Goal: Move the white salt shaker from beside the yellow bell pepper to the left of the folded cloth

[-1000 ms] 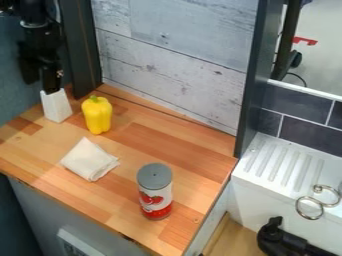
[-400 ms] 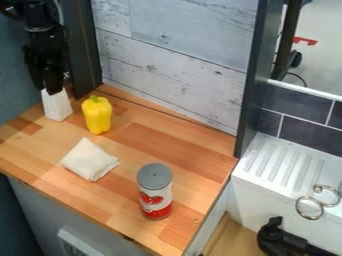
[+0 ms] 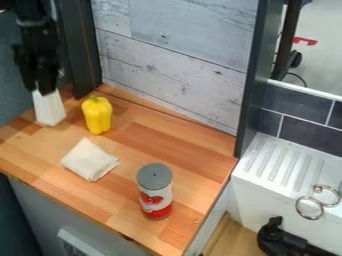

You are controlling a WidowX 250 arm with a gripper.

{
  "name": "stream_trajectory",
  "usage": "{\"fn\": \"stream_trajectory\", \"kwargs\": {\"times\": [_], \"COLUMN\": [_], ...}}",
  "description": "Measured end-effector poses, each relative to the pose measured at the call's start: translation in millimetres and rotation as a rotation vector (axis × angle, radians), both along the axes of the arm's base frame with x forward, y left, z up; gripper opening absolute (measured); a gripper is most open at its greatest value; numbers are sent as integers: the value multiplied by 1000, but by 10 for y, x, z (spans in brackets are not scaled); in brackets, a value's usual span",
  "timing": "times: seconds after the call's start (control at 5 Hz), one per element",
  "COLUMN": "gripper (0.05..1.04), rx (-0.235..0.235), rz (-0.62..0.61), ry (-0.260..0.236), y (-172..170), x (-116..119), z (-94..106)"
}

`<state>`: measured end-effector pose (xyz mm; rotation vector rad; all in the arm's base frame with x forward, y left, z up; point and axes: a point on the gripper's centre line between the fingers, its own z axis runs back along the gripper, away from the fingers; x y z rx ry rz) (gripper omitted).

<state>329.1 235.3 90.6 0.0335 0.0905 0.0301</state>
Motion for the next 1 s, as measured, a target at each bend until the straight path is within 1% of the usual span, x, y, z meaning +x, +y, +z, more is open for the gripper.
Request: {"fn": "stream_trajectory", "kwargs": {"times": [0.2, 0.4, 0.6, 0.8, 1.0], "gripper": [514, 514, 514, 514, 514], "rx": [-14, -99, -96, -69, -39], "rz": [69, 79, 26, -22, -32], "ry": [23, 36, 33, 44, 67], "y": [-190, -418, -472, -482, -474], "x": [-271, -435, -522, -564, -615], "z": [214, 132, -53, -180, -252]}}
